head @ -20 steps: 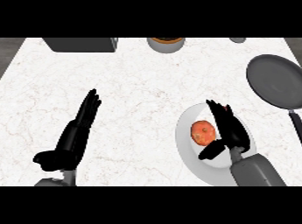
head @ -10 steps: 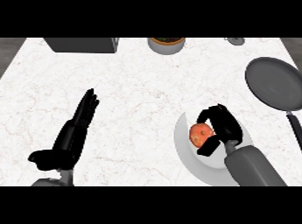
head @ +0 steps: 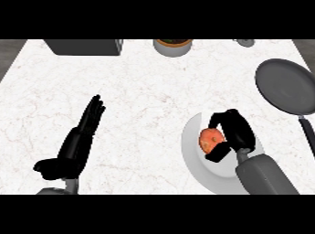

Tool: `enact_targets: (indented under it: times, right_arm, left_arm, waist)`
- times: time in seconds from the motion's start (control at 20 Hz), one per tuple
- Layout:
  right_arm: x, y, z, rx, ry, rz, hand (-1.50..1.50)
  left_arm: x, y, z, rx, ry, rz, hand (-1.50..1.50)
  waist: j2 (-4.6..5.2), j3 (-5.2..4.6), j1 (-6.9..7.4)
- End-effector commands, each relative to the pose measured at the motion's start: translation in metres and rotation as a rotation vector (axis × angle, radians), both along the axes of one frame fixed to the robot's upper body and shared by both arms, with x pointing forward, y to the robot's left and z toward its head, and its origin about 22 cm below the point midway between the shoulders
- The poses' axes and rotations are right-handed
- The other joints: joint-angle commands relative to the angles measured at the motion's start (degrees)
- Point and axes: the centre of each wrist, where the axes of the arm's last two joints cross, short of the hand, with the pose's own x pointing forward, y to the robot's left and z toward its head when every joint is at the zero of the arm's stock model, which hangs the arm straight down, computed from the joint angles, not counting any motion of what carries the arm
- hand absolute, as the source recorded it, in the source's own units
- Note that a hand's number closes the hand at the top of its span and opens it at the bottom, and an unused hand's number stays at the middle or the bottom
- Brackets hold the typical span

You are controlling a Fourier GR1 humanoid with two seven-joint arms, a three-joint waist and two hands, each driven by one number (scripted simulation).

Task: Pick the squash from the plate and place it in the pan

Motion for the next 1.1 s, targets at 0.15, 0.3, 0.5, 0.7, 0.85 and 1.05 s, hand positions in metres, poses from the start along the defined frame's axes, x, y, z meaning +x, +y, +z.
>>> enact_targets:
  times: [0.15, 0.3, 0.5, 0.7, 0.85, 1.05]
  right_arm:
    - [-0.024, 0.007, 0.019, -0.02, -0.22, -0.123, 1.5]
    - [0.034, 0.029, 0.037, -0.076, -0.226, -0.23, 1.5]
    - [0.071, 0.06, 0.067, -0.125, -0.302, -0.369, 1.5]
    - [0.076, 0.046, 0.092, -0.096, -0.491, -0.423, 1.5]
    - [0.088, 0.056, 0.126, -0.021, -0.549, -0.497, 1.5]
    - [0.085, 0.036, 0.119, 0.067, -0.584, -0.609, 1.5]
  left_arm:
    - [0.003, 0.001, 0.002, -0.008, 0.004, 0.005, 0.0]
    - [0.014, -0.016, 0.008, 0.001, -0.022, -0.009, 0.0]
    - [0.008, 0.009, 0.012, 0.005, -0.013, -0.014, 0.0]
    - [0.005, 0.001, 0.009, -0.009, 0.001, -0.01, 0.0]
    - [0.007, 0.011, 0.001, -0.012, -0.017, -0.012, 0.0]
    - [0.01, 0.001, 0.009, -0.008, -0.011, 0.008, 0.0]
  waist:
    - [1.03, 0.96, -0.55]
    - [1.37, 1.0, 0.53]
    - [1.47, 0.99, 1.65]
    - [1.21, 0.99, 0.33]
    - [1.25, 0.97, 0.19]
    - [1.26, 1.0, 0.02]
